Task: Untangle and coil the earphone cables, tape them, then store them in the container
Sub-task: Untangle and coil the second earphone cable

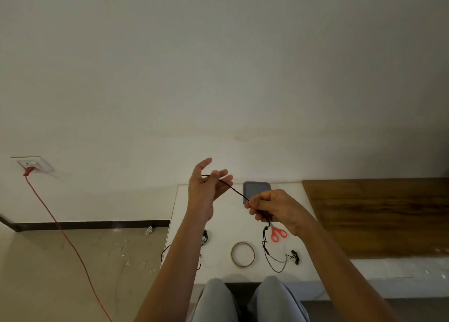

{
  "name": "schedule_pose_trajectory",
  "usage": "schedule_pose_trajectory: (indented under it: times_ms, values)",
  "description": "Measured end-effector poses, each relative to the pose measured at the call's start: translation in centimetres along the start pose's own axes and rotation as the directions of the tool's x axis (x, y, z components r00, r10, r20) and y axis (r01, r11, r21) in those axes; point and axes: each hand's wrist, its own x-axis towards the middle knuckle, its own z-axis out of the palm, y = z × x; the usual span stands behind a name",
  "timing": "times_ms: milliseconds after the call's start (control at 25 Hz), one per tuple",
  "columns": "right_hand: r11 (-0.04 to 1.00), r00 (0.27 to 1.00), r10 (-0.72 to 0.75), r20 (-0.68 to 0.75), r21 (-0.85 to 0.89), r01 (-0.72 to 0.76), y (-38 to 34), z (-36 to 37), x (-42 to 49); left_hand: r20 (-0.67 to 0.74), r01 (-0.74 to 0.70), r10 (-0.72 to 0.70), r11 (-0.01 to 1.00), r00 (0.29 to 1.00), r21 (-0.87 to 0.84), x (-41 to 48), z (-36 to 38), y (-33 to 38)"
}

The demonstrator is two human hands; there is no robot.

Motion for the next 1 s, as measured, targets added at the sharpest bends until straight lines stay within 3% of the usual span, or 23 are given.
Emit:
schedule_pose_trajectory:
  times_ms: [80,200,320,480,680,1000]
  values:
    - [1.000,0.999,0.016,0.041,0.023,-0.017,0.1,-1.0,-0.4,-0.056,-0.019,0.015,0.998,0.998,-0.067,0.9,-1.1,1.0]
    - [0.989,1.000,-0.004,-0.030,0.149,0.008,0.1,-1.1,-0.1,-0.075,0.039,-0.050,0.989,0.996,-0.145,1.0,-1.7,0.5]
    - [0.971,0.991,-0.027,-0.130,0.232,0.057,-0.7,0.1,0.5,0.120,0.138,-0.132,0.990,0.984,-0.043,-0.4,-0.9,-1.7]
    - [0.992,0.986,-0.071,-0.149,0.095,0.086,-1.4,1.6,1.0,0.305,0.181,-0.199,0.980,0.931,0.088,-2.2,0.9,-2.4]
    - [0.996,0.998,-0.057,0.000,0.071,0.057,-1.3,1.5,1.3,0.189,0.104,-0.135,0.981,0.973,0.164,-1.6,1.3,-1.4]
    - [0.994,0.990,-0.063,0.126,0.100,0.051,-0.4,0.6,0.6,0.029,0.043,-0.042,0.999,0.999,-0.031,0.3,0.6,0.7]
